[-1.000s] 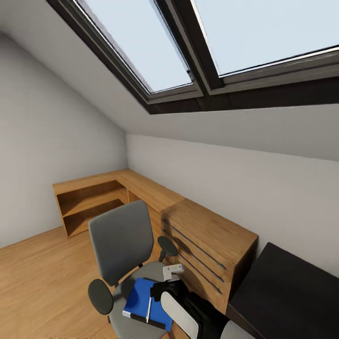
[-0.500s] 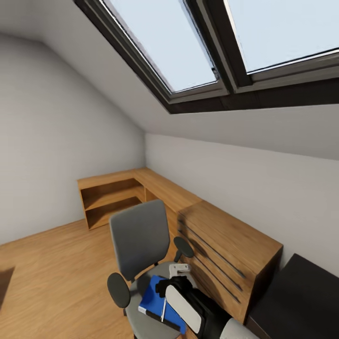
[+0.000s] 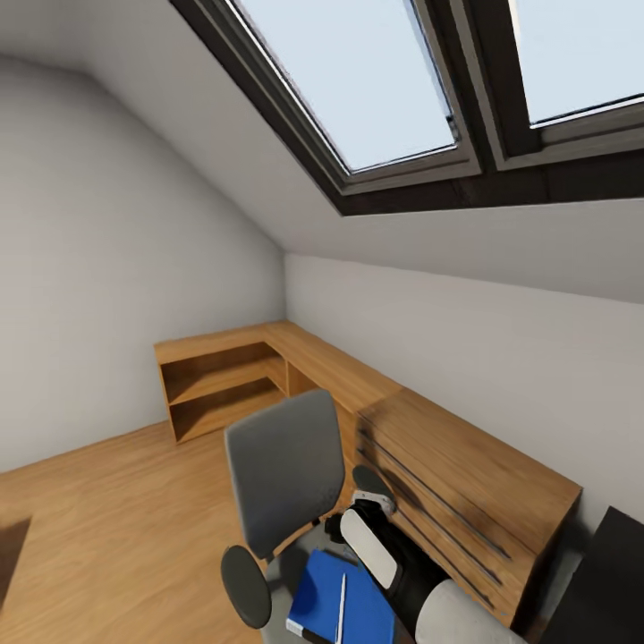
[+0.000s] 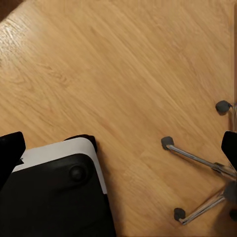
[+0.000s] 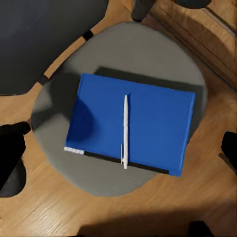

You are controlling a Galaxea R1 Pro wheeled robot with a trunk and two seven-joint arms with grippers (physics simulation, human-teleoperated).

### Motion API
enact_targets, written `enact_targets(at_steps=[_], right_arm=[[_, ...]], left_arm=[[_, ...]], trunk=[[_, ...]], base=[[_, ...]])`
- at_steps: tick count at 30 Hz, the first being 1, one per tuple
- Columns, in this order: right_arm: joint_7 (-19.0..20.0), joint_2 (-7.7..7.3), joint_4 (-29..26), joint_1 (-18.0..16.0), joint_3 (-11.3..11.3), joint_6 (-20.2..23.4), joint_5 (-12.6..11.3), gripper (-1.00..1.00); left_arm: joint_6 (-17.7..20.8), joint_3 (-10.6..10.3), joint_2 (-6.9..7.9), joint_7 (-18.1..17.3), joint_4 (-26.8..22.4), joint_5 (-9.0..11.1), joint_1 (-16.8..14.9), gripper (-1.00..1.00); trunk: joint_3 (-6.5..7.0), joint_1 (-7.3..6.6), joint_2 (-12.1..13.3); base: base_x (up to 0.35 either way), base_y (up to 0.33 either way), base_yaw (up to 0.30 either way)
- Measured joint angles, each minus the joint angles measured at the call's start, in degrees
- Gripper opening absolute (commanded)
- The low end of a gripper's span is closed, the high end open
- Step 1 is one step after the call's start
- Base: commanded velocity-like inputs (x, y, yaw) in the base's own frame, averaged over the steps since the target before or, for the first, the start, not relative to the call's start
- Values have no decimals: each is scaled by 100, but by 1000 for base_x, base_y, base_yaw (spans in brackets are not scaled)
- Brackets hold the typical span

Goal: In the bedroom, organize the workspace by keeping the computer under the desk, ensuring the monitor is on the desk, placing the keyboard on the desk next to the monitor, placing the mouse on the desk next to the keyboard, moving the folder from the swivel chair onto the desk next to the mouse, stacking the notebook on top of the folder with the pen on top of the notebook, and positioning the swivel chair next to the desk.

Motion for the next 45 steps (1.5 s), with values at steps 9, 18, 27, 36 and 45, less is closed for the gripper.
enact_targets(at_steps=[9, 18, 27, 36, 45], right_arm=[[-143, 0, 942, -475, -316, -36, -613, 100], [-812, 0, 1203, -636, -350, -46, -883, 100], [-928, 0, 1213, -650, -347, -48, -948, 100], [-968, 0, 1200, -646, -346, -48, -966, 100], [-960, 0, 1211, -643, -354, -23, -1041, 100]], left_arm=[[61, 17, -23, 33, -3, 4, -2, 100], [43, 45, -229, 73, -4, -73, -2, 100], [39, 48, -247, 74, 3, -79, -2, 100], [33, 51, -242, 79, 70, -79, 1, 100], [33, 49, -242, 85, 76, -79, 0, 100]], trunk=[[-53, 68, -118], [-215, 266, -479], [-377, 464, -841], [-526, 661, -1196], [-683, 858, -1556]], base=[[68, 57, 1], [5, 4, 0], [0, 0, 0], [0, 0, 97], [0, 0, 239]])
